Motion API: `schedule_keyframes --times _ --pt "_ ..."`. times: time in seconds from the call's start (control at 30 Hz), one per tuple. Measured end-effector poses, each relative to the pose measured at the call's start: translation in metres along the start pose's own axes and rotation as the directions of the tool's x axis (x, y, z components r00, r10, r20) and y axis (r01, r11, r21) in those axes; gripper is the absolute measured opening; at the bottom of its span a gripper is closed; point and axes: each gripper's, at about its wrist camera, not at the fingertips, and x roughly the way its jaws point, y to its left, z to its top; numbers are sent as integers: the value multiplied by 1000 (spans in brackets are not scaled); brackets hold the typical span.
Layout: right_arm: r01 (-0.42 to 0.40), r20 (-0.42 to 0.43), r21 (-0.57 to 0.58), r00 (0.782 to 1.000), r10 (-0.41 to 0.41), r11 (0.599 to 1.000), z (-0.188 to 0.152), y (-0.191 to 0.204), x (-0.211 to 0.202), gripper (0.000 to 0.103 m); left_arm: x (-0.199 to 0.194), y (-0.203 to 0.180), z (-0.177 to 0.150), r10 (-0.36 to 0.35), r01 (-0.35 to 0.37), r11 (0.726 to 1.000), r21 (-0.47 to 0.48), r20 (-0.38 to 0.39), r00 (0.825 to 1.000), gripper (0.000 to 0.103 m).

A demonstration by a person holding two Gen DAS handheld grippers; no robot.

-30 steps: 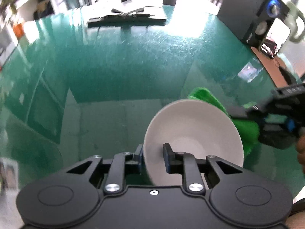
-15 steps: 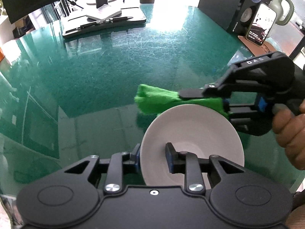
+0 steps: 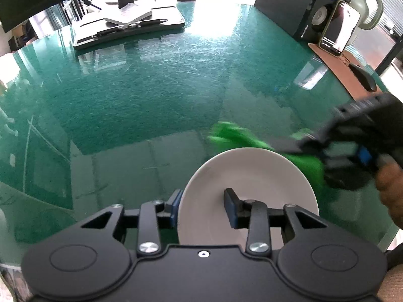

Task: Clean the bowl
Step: 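Rub the green cloth along the white bowl's rim with the right gripper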

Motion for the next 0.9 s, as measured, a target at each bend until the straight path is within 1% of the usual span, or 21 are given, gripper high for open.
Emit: schedule_keyframes --times 0.1,0.17,0.23,0.3,0.4,0.47,0.57,0.63,0.8,0.9 --pt "17 -30 -36 999 -19 999 5 9 28 4 0 -1 1 3 -3 1000 -7 -1 1000 36" --pt "24 -30 -54 999 -25 998 4 11 30 4 0 -1 1 1 -1 1000 -10 -3 1000 37" --pt "19 -26 -60 999 -21 998 2 11 22 4 0 -1 1 -5 5 1000 -7 -4 1000 38" --pt "18 -8 -61 1000 -18 998 -2 5 -4 4 1 -2 0 -15 15 1000 0 -6 1000 39" --pt "37 -5 -30 999 -37 999 -10 -8 -30 4 1 -3 0 -16 16 1000 8 -5 1000 39" --pt "44 -6 -14 999 -44 999 -14 -14 -38 4 1 -3 0 -19 19 1000 11 -5 1000 40" --pt "26 7 -3 1000 -26 1000 -13 -14 -30 4 2 -5 0 -13 13 1000 12 -5 1000 41" --pt "10 9 -11 1000 -10 1000 -7 -9 -17 4 2 -6 0 -9 9 1000 11 -6 1000 41" --pt "15 -28 -38 999 -16 999 4 6 21 4 1 -7 0 -1 1 1000 7 -8 1000 43" --pt "3 -22 -33 1000 -4 999 3 6 15 4 1 -8 0 -1 1 1000 4 -8 1000 44"
